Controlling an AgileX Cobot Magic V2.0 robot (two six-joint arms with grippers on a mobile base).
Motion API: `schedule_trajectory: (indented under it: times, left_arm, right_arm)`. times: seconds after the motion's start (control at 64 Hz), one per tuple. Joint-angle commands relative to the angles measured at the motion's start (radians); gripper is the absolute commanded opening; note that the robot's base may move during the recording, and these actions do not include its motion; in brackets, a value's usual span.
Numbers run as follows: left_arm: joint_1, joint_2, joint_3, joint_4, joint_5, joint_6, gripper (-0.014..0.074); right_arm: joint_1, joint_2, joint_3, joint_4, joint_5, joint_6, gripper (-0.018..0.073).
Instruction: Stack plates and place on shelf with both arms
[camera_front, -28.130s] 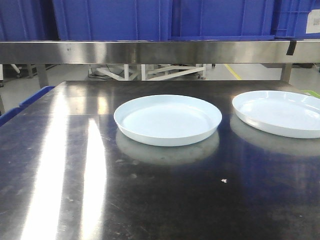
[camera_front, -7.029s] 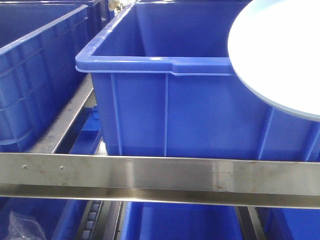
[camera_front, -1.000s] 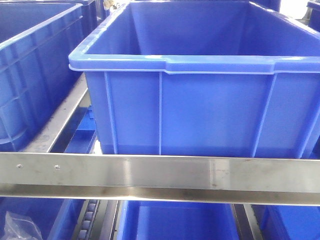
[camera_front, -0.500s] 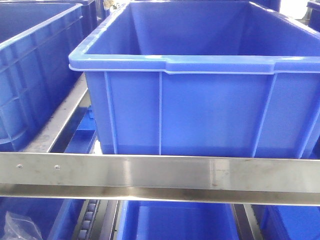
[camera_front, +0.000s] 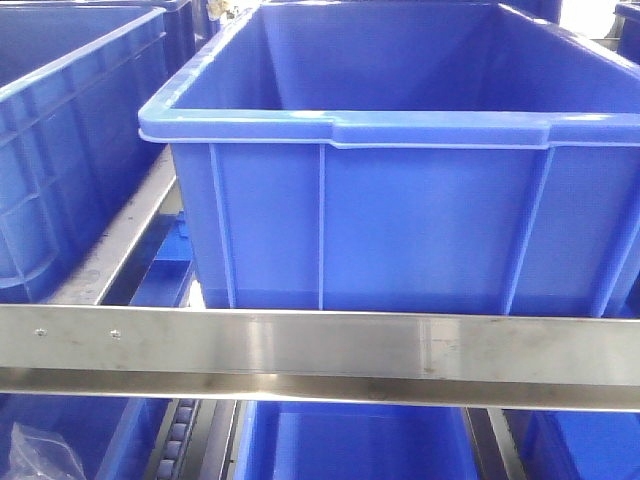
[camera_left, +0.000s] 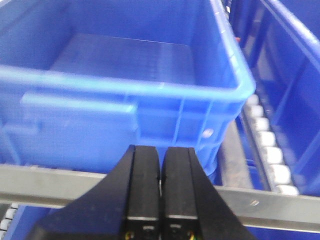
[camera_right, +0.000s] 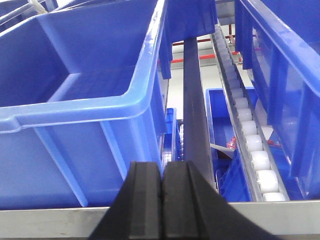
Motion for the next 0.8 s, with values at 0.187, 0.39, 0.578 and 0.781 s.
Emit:
schedule_trajectory:
  times: [0.187,0.39,0.578,0.781]
  left_arm:
    - [0.008,-0.142,0.137,-0.008,-0.134,-0.003,0.0087]
    - [0.008,-0.142,0.135,-0.006,-0.101,-0.003,0.0087]
    - [0.008,-0.142,0.135,-0.006,-0.105,-0.003,0.0087]
    - [0.008,-0.142,0.136,0.049,-0.198,0.006,0.0087]
  right_arm:
    - [-0.005,-0.019,0.001,-0.010,-0.089,-0.005,0.0018]
    - [-0.005,-0.019,0.001,-0.010,-0.088,-0.005,0.0018]
    - [-0.005,-0.019,0.001,-0.010,-0.088,-0.005,0.0018]
    - [-0.005,-0.019,0.001,-0.010,-0.088,-0.005,0.0018]
